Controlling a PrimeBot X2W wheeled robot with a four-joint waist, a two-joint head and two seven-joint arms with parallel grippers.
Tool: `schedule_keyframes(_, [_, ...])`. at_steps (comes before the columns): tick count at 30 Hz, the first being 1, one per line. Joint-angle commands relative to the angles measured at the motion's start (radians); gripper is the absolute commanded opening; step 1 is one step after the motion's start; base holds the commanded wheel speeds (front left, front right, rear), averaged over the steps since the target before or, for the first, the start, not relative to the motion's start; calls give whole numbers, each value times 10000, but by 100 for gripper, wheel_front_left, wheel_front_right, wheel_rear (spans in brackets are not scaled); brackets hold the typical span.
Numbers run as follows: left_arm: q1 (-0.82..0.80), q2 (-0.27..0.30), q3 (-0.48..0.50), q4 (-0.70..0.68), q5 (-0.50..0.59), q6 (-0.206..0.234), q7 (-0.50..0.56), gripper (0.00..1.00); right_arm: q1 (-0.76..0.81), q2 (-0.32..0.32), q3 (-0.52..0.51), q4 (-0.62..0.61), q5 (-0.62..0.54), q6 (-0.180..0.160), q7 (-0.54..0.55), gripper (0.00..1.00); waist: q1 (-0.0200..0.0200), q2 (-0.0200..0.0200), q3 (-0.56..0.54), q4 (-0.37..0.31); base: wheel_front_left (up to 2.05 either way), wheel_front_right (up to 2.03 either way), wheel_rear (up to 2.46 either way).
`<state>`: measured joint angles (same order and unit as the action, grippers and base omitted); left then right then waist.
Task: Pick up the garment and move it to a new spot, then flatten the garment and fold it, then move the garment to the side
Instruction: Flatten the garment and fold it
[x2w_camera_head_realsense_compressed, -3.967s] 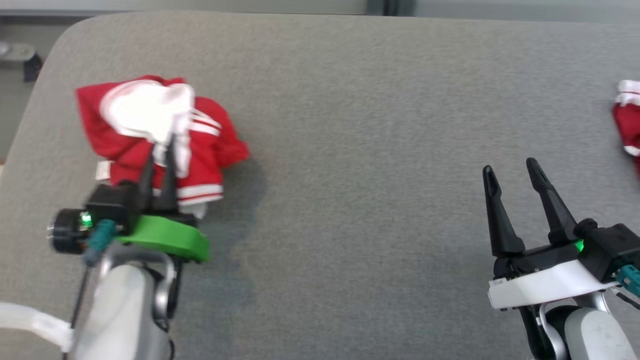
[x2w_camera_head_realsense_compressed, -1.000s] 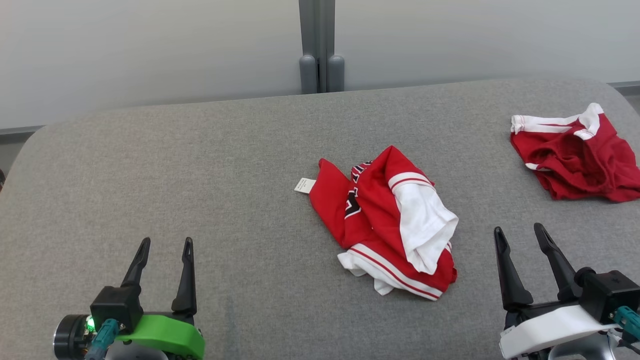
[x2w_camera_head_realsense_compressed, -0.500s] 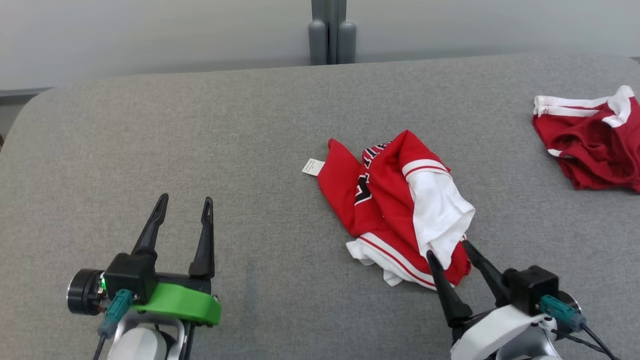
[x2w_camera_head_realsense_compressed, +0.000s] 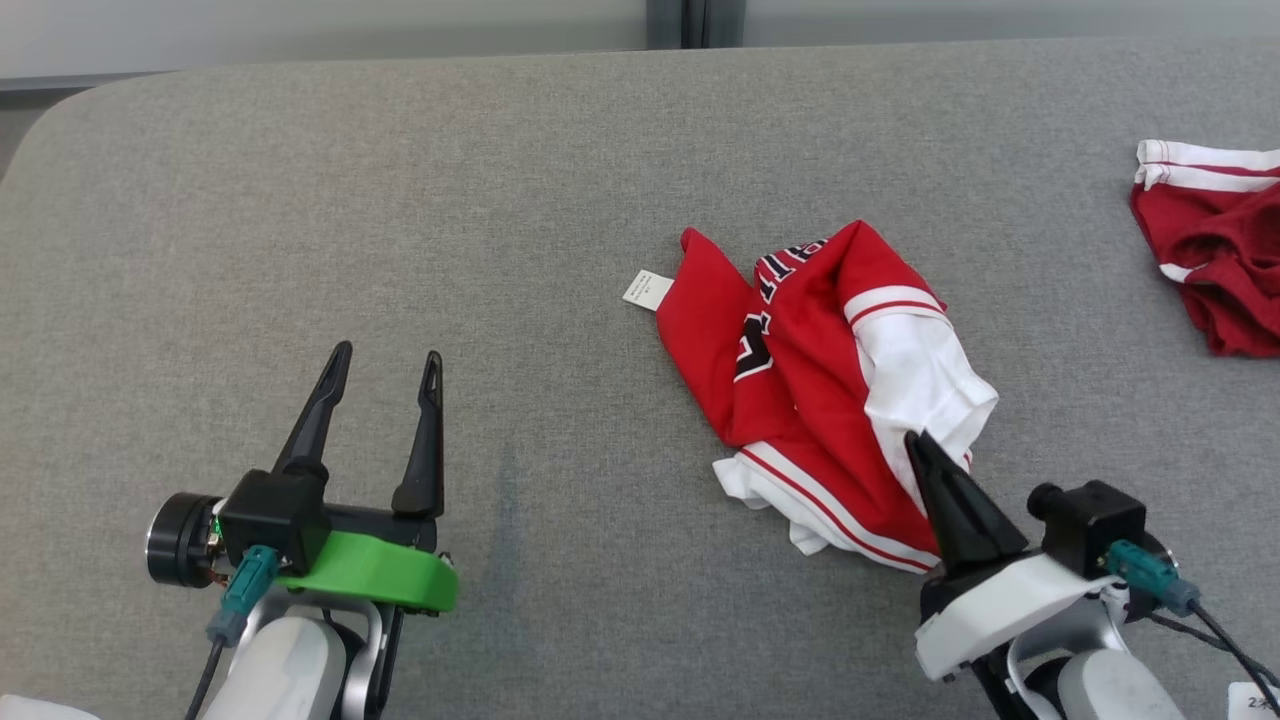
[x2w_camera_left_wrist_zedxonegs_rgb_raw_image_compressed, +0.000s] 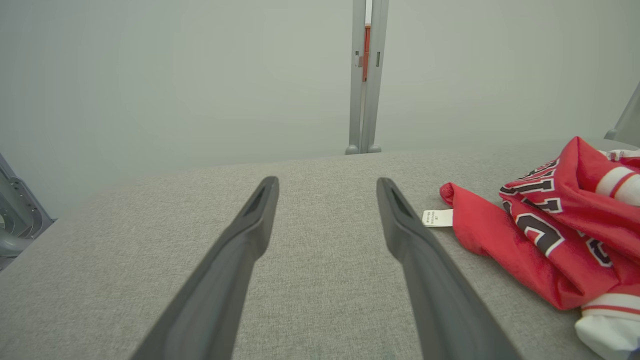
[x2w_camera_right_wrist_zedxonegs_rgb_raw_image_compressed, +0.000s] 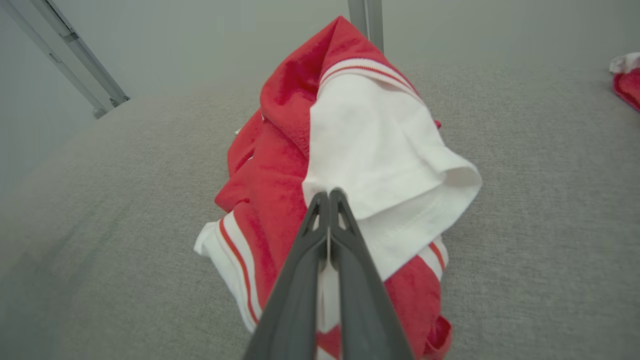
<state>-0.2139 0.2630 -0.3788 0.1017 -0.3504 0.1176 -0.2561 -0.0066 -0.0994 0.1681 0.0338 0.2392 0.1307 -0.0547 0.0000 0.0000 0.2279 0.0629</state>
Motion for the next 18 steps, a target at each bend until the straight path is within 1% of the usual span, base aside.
schedule_keyframes(1, [-176, -21, 42, 5, 98, -18, -36, 100, -254, -69, -190, -133, 56, 1, -187, 0, 0, 0, 38, -49, 0, 0, 0])
schedule_keyframes(5, [-275, -40, 58, -13, 153, -42, -66, 100, -726, -282, -877, -232, -6, 1, -412, 0, 0, 0, 113, -115, 0, 0, 0])
schedule_keyframes(9, [-425, -45, 88, -69, 186, -55, -82, 100, -1495, -558, -1840, 80, 49, 1, -640, 0, 0, 0, 341, -173, 0, 0, 0])
schedule_keyframes(13, [-609, -98, 52, -141, 246, -85, -95, 100, -2367, -803, -2733, 1019, 215, 1, -871, 0, 0, 0, 668, -141, 0, 0, 0])
schedule_keyframes(17, [-766, -138, 22, -115, 286, -124, -83, 100, -3078, -959, -2923, 2066, 294, 1, -1186, 0, 0, 0, 956, -76, 0, 0, 0])
schedule_keyframes(18, [-800, -157, 22, -95, 298, -131, -86, 100, -3227, -995, -2886, 2287, 291, 1, -1320, 49, 0, 0, 993, -69, 0, 0, 0])
